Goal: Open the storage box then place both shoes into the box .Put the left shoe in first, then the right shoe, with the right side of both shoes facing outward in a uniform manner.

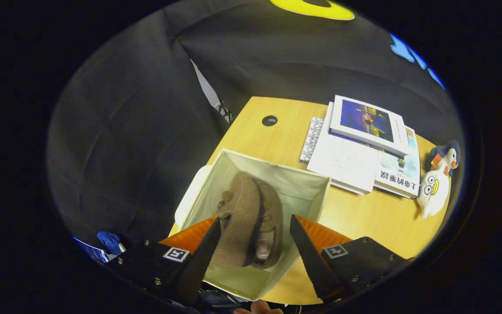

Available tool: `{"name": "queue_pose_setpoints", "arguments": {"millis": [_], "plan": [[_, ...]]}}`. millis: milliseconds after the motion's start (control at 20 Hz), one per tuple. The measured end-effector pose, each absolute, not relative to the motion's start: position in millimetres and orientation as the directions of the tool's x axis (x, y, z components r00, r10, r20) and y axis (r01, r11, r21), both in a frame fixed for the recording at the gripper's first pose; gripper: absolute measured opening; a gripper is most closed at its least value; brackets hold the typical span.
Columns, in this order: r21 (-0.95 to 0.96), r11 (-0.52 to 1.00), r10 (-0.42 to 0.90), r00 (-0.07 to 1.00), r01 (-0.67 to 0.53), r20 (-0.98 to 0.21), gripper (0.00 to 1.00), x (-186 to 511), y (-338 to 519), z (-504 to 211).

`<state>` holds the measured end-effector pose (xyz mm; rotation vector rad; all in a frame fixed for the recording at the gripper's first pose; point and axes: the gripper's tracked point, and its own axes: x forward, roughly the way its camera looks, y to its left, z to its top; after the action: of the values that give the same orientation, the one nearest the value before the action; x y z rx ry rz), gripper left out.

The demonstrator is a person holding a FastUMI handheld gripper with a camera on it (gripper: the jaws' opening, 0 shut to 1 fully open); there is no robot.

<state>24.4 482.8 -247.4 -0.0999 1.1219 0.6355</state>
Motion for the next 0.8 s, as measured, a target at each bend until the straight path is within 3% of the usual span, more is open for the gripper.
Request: {"name": "queue_pose_setpoints", "arguments": {"millis": [350, 800], "plan": [[0.210, 0.866, 0.454, 0.538, -0.454, -0.710, 0.96, 50.2, 387.9, -162.9], [0.097, 0.965, 0.261, 0.860, -0.244, -0.439, 0.96, 58.2, 209.8, -55.8]]}}
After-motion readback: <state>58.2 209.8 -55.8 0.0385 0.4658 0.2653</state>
